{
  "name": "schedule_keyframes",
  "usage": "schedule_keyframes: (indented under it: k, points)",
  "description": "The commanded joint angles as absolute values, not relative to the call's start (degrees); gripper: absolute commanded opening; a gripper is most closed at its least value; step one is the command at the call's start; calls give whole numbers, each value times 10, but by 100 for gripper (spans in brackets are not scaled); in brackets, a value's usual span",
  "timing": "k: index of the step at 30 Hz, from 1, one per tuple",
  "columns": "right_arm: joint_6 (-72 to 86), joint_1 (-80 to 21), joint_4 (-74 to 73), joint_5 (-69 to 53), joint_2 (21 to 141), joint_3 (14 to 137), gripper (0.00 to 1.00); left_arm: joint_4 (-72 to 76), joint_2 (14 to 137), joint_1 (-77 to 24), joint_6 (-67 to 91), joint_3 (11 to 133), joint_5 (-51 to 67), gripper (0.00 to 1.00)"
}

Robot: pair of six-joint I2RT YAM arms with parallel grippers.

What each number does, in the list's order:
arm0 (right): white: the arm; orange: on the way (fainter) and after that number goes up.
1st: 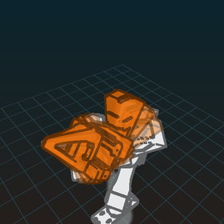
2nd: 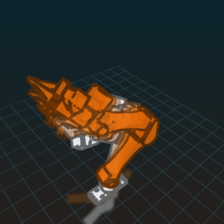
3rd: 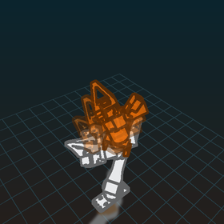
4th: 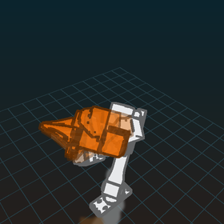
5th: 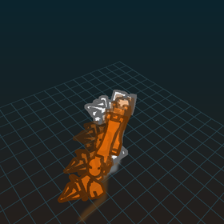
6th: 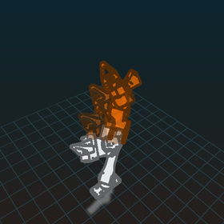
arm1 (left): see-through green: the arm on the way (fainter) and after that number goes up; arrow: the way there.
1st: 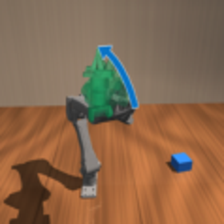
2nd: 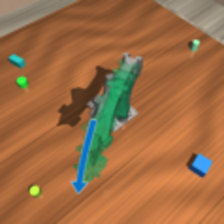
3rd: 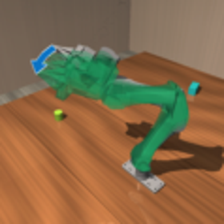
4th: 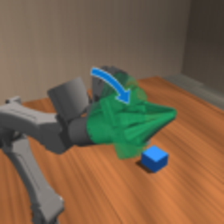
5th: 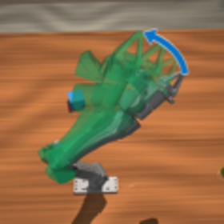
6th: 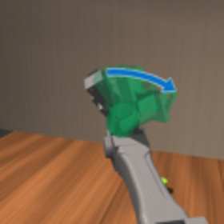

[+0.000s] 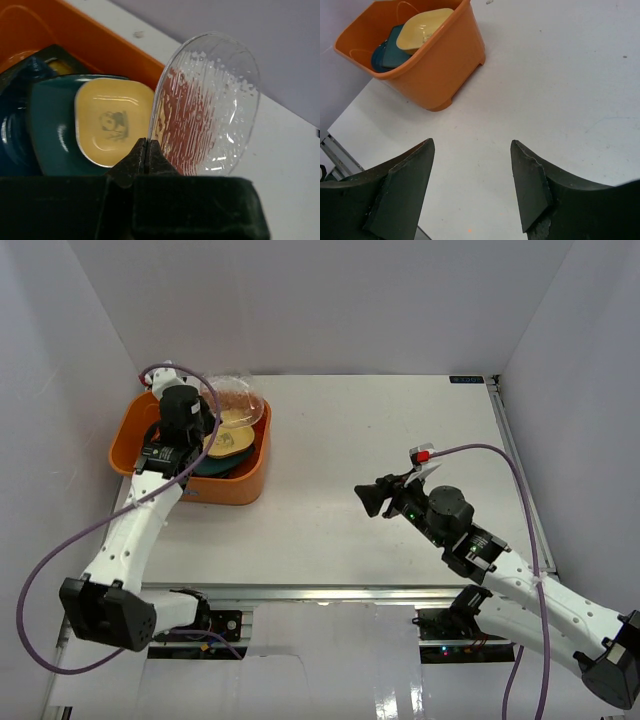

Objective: Place the plates into the plastic bin on the countertop

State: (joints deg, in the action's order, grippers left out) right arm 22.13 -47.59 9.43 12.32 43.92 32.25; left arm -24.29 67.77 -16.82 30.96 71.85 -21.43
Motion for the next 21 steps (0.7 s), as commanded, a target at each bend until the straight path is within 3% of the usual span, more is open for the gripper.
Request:
schedule_keyframes:
  k: [1,7,10,11,13,14,15,16,18,21]
  points:
    - [223,-475,100,118,434,316,68,-234,717,-96,305,691,-157,0]
    - [224,-475,104,103,455,315,68,-194,788,-11,335,663,-103,0]
    - [228,-475,107,98,473,316,68,-205,805,-4,321,680,-77,24]
    - [229,-475,107,98,481,318,68,-207,800,-4,318,684,-72,40]
    - [229,-475,108,101,486,321,70,-196,754,-4,314,676,-65,58]
    - [229,-475,111,102,491,323,70,-189,733,-4,310,672,-63,84]
    - [229,-475,111,105,494,324,71,-182,712,-4,304,662,-59,93]
    - [229,-475,112,105,497,326,72,-166,672,-4,300,657,-38,98]
    - [223,-475,108,114,506,337,75,-164,641,-5,297,656,-19,98]
    - [208,-475,96,139,512,354,98,-155,585,-5,311,640,66,98]
